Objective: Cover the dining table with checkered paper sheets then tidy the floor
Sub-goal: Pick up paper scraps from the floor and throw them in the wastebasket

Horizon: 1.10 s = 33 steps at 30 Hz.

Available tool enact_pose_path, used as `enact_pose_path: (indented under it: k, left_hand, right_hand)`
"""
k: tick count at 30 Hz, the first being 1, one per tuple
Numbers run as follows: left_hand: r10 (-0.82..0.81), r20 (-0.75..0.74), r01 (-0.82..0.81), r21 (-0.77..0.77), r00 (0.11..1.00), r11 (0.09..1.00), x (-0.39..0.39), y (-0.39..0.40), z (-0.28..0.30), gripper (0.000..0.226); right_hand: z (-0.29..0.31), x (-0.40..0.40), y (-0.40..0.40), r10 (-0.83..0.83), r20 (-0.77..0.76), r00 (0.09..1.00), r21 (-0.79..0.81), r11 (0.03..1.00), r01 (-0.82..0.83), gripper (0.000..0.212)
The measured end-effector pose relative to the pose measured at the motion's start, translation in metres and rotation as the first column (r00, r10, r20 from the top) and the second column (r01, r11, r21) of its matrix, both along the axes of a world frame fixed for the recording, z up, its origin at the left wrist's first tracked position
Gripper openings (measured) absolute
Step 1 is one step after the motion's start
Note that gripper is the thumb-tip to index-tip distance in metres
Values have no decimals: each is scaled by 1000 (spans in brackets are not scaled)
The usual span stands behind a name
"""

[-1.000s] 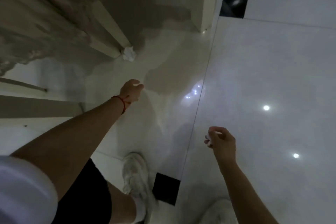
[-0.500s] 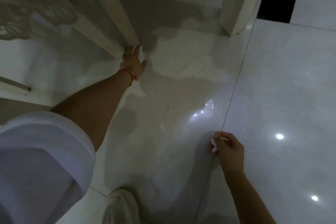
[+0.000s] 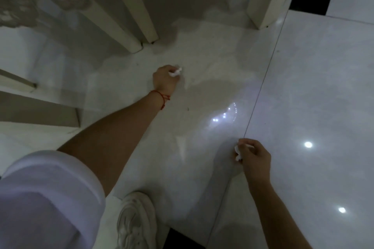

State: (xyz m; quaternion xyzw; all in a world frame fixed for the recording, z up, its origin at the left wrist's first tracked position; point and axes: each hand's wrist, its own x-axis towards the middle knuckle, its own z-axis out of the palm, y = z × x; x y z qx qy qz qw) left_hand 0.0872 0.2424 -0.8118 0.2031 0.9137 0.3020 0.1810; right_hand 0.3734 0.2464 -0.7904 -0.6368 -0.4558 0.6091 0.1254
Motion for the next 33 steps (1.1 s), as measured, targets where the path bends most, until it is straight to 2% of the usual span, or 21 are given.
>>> enact_pose_path:
  k: [3, 5, 7, 9, 13, 16, 20, 27, 33]
  left_hand:
    - [100, 179, -111, 51, 979, 993, 43, -11, 14, 18]
    - [161, 339, -195, 69, 927, 978, 78, -23, 30, 5]
    - [205, 454, -260, 61, 867, 964, 109, -36, 46, 23]
    - [218, 522, -281, 44, 825, 959, 139, -53, 68, 29]
    - [238, 592, -304, 13, 770, 952, 190, -81, 125, 43]
    - [289, 658, -384, 0, 695, 923, 217, -93, 182, 48]
    - [315, 694, -448, 13, 648, 894, 229, -96, 271, 31]
    - [294, 679, -411, 12, 672, 911, 234, -104, 438, 24]
    - [226, 717, -361, 37, 659, 932, 252, -140, 547, 20]
  right_hand:
    - [30, 11, 2, -47, -27, 999, -22, 999, 47, 8]
    - [56, 23, -1, -77, -37, 996, -52, 996, 75, 10]
    - [81, 36, -4, -102, -35, 994, -84, 992, 98, 9]
    - [108, 50, -9, -129, -21, 991, -128, 984, 125, 8]
    - [164, 76, -18, -234, 5, 972, -220, 948, 229, 11]
    - [216, 91, -28, -291, 16, 957, -238, 928, 286, 11]
    - [294, 103, -38, -315, 17, 949, -228, 923, 310, 10]
    - [436, 120, -45, -305, -39, 951, -199, 936, 292, 19]
    - [534, 150, -57, -247, -70, 966, -155, 960, 234, 21]
